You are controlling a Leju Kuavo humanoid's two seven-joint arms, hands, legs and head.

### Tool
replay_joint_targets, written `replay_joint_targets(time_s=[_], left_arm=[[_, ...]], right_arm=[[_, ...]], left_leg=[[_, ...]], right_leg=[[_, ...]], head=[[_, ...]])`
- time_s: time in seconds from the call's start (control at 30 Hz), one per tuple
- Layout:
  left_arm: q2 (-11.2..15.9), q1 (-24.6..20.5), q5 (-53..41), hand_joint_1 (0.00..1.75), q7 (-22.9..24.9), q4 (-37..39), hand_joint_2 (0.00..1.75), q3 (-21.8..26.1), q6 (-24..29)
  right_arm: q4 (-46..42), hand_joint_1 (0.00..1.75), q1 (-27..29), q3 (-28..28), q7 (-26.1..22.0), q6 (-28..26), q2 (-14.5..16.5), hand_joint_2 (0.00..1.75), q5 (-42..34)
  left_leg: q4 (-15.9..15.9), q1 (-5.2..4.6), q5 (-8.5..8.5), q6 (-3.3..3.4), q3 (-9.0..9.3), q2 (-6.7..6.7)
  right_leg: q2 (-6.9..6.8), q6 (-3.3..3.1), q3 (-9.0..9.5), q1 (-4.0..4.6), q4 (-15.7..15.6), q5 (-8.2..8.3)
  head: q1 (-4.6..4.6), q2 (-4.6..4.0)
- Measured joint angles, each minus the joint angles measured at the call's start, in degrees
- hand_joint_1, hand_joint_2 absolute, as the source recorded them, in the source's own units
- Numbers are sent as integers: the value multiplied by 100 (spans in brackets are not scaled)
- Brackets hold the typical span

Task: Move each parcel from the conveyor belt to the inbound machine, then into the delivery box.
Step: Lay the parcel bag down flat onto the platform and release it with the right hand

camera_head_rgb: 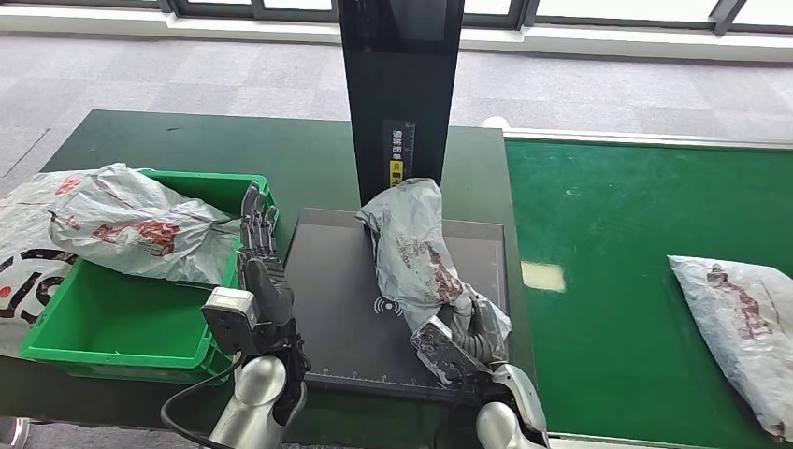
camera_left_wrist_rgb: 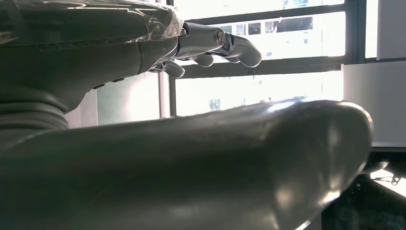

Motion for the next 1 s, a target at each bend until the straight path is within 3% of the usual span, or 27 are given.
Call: replay_joint_targets(time_s=[0.1, 0.13, 0.23, 0.27, 0.53, 1.0], left_arm=[[0, -7, 1, 0, 7, 2, 0, -2, -7], [0, -14, 1, 0, 12, 3, 0, -5, -8], [-1, -41, 14, 0, 32, 7, 0, -18, -8], [-1, -49, 22, 0, 37, 10, 0, -20, -8], [0, -91, 97, 0, -1, 78, 0, -22, 6], [2, -86, 57, 0, -58, 60, 0, -22, 143]], right_arm=[[75, 175, -59, 29, 5, 65, 15, 175, -19], [120, 146, -100, 43, 6, 109, 31, 175, -32], [292, 15, -262, 103, 9, 228, 101, 175, -85], [353, 0, -316, 118, 10, 251, 121, 175, -109], [761, 0, -630, 162, -119, 282, 171, 175, -410], [780, 0, -711, 78, -472, 408, 168, 175, -754]], left_leg=[[0, -1, 0, 0, -10, 0], [0, -1, 0, 0, -16, 0], [0, -1, 0, 0, -22, 1], [0, -1, 0, 0, -14, 1], [1, -1, 6, -4, 11, -2], [1, -2, 6, -4, 11, -3]], right_leg=[[1, 0, 0, -1, 0, 0], [2, 0, 0, -1, 0, 0], [3, 0, 0, -1, 0, 0], [2, 0, 0, 0, 0, 0], [-2, -1, -7, -1, 4, 1], [-2, -1, -8, -2, 4, 1]], head=[[0, 0], [0, 0], [0, 0], [0, 0], [0, 0], [0, 0]])
